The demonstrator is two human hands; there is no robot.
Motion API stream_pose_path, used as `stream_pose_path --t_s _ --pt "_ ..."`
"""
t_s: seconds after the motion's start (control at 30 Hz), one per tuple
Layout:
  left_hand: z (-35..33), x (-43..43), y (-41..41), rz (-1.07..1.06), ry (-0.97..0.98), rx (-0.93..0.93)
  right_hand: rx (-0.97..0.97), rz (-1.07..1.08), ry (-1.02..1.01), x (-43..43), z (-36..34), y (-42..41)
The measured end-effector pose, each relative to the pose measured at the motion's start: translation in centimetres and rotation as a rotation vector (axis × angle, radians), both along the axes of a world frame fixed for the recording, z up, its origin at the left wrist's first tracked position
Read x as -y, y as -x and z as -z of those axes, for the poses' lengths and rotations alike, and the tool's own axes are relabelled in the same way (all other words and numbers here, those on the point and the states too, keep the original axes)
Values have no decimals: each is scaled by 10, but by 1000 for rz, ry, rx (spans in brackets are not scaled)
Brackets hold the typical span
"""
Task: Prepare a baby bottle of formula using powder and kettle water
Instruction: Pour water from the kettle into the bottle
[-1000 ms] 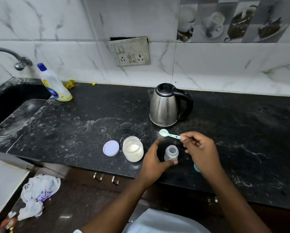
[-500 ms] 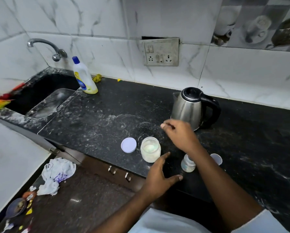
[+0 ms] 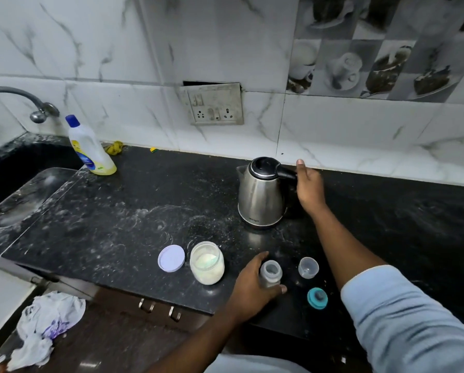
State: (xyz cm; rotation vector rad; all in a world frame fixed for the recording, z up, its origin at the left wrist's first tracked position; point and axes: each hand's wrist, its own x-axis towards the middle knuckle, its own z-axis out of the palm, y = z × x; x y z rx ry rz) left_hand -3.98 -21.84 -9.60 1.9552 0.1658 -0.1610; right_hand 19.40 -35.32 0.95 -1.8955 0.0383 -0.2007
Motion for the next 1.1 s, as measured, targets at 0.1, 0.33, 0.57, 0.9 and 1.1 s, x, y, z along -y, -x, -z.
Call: stream_pose_path --t_s 0.1,0.33,0.57,0.9,1.1 --pt "-1 3 1 -48 4 22 -30 12 -86 2 9 -1" --pt "-10 4 2 -150 88 75 -165 -15 -272 6 18 -8" --pt "-38 -9 0 -274 164 206 -41 84 -281 7 5 3" --pt "-116 -24 -28 -264 245 350 -6 35 -334 97 -101 27" --pt "-139 -10 -49 -182 238 350 92 32 -257 143 -145 67"
